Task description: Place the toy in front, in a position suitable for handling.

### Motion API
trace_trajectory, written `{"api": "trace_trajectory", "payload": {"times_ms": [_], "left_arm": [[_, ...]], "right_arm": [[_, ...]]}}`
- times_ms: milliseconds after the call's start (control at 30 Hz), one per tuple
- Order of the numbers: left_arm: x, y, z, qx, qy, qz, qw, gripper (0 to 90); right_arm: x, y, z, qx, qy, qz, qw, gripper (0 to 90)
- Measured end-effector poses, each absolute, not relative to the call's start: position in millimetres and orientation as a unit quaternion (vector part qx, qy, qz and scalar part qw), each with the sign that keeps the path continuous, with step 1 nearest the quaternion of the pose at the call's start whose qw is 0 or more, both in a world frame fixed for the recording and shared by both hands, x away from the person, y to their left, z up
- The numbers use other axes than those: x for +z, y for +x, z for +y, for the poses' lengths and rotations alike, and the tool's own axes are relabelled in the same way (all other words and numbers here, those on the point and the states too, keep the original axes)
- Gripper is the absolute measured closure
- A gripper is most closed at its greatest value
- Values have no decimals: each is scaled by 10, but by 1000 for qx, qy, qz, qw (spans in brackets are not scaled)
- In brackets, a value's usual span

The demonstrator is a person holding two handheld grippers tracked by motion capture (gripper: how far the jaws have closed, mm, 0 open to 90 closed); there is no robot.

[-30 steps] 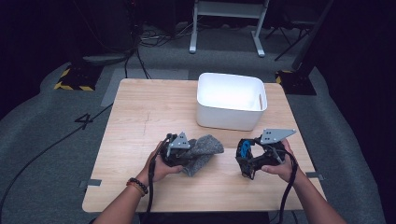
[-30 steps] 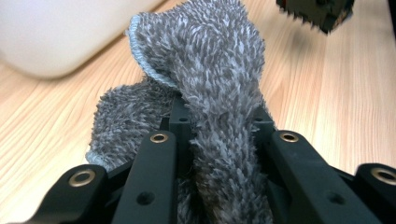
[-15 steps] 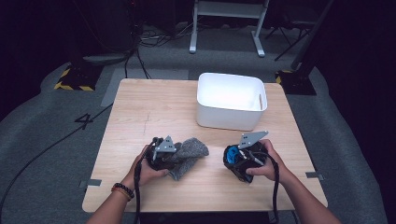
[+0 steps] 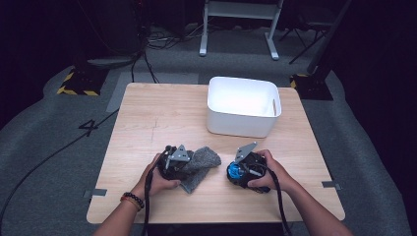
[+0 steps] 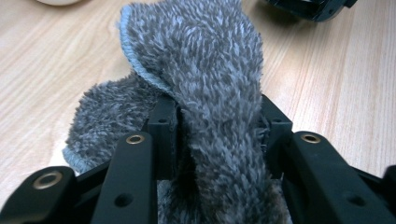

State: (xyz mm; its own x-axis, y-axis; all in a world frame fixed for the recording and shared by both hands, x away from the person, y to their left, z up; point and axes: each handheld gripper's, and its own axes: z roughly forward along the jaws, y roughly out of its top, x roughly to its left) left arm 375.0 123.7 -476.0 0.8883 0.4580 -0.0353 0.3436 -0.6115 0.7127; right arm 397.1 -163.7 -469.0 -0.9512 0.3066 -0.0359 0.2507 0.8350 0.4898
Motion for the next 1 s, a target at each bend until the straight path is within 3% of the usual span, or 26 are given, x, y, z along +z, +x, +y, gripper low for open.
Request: {"api": "trace_trajectory", "payload": {"times_ms": [367,600,667,1000], "left_arm": [[-4792,3740,1178,74,902,216,366,568],[-4831,3745,1155,67,907,215,357,551],[-4851,3745,1141,63,908,217,353,538],[-4879,3741,1113,64,914,210,341,526]], "right_arm": [[-4799,3990,-1626,231,151,960,46,252],[-4808,3981,-1654,235,151,959,45,231],[-4805,3970,-1650,238,154,958,48,186],[-4744,3940,-1672,256,156,952,55,188]]}}
